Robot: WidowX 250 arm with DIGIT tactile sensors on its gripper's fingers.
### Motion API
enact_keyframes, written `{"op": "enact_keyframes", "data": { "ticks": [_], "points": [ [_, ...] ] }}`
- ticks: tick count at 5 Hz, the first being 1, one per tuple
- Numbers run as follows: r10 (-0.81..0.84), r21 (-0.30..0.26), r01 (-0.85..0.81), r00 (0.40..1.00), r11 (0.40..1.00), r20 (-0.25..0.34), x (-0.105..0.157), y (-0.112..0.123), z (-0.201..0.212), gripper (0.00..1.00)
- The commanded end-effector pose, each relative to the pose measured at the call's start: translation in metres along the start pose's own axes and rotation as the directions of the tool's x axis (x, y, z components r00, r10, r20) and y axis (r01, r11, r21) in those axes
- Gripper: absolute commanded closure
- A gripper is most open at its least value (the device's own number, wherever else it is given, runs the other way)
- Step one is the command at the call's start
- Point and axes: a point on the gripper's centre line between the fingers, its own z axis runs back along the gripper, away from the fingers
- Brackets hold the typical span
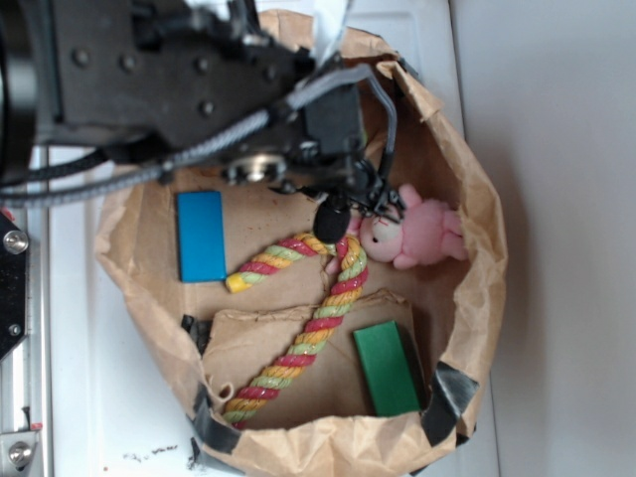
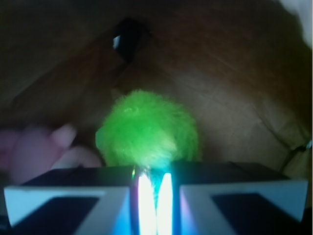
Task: Grab the green animal.
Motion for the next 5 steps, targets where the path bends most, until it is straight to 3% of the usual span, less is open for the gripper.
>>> {"op": "enact_keyframes", "data": {
  "ticks": [1,4,5],
  "points": [
    [-0.26,0.015,0.26,0.966,0.965,-0.007,-0.006,-0.012,0.048,1.0],
    [-0.527,-0.062,0.524,0.849,0.85,-0.045,-0.038,-0.018,0.094,1.0],
    [-0.57,-0.087,0.563,0.816,0.822,-0.099,-0.037,-0.025,0.103,1.0]
  ]
}}
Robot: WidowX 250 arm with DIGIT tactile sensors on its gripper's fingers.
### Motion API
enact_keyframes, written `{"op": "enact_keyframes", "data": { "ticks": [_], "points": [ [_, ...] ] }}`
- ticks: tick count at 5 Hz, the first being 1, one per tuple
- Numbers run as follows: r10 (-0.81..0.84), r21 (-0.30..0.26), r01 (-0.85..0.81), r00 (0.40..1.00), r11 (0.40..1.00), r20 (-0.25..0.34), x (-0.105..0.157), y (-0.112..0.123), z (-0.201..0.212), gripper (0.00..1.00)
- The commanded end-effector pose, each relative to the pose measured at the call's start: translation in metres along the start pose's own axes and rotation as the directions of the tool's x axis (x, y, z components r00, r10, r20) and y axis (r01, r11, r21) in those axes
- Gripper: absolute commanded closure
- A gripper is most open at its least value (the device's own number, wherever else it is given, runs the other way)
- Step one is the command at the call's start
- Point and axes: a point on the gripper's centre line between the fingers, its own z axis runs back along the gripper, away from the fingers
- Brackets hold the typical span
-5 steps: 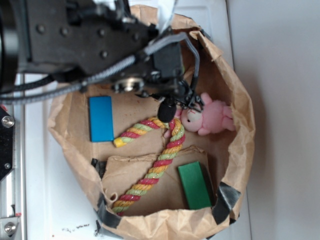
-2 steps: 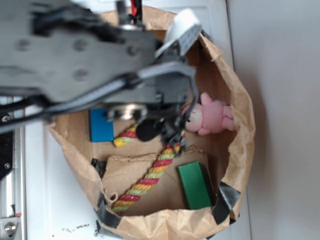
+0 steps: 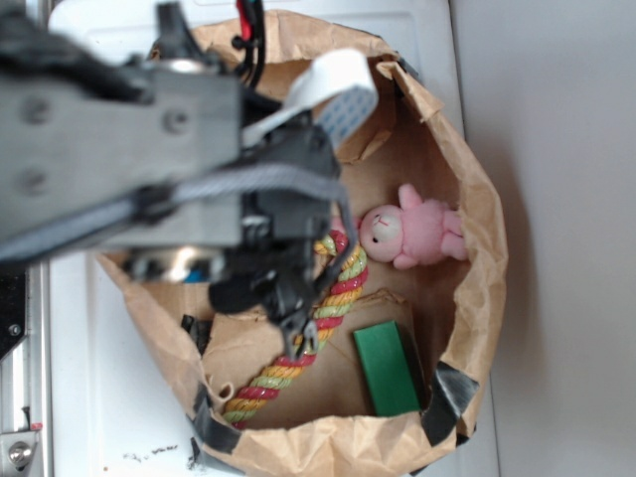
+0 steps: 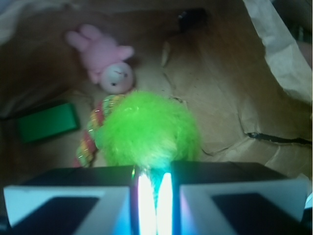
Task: Grab the green animal.
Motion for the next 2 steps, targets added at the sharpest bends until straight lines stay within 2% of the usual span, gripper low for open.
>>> {"op": "enact_keyframes", "data": {
  "ticks": [1,2],
  "points": [
    [-0.064,-0.058,0.064,0.998,0.996,0.0,0.0218,-0.003,0.0296,1.0],
    [-0.045,-0.052,0.046,0.999,0.998,0.014,0.0271,-0.004,0.0284,1.0]
  ]
}}
